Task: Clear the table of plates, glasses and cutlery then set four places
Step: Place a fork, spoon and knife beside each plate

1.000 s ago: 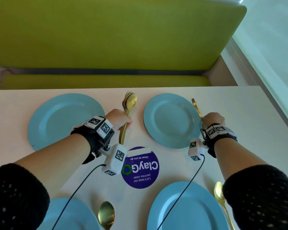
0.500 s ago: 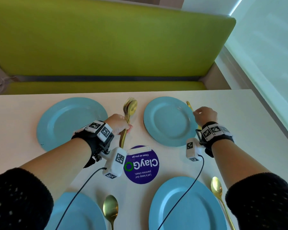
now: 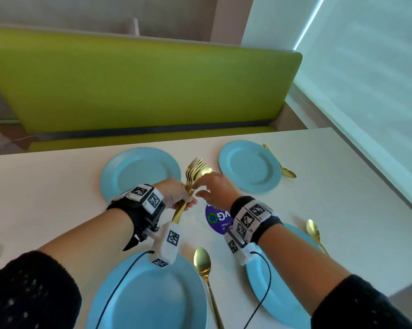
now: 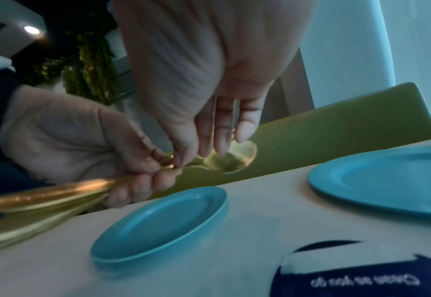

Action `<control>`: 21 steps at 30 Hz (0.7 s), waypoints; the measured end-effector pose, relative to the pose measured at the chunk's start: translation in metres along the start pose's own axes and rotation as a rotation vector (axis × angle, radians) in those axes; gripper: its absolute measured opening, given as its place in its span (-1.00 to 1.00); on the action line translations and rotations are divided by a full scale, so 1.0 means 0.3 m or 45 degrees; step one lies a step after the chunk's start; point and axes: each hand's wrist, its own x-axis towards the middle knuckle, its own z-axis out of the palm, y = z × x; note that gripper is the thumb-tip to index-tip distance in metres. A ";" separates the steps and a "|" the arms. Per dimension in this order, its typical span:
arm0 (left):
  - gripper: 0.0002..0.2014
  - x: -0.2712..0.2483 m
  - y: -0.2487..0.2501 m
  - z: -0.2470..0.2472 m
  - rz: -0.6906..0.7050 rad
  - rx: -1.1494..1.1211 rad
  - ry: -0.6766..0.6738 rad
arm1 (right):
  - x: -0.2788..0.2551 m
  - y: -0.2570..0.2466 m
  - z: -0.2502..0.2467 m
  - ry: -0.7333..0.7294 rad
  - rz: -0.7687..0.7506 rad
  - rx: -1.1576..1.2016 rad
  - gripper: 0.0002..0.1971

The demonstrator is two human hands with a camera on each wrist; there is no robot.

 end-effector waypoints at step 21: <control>-0.83 -0.115 -0.121 -0.150 0.048 0.158 -0.120 | -0.033 -0.188 0.079 -0.126 -0.126 -0.228 -0.76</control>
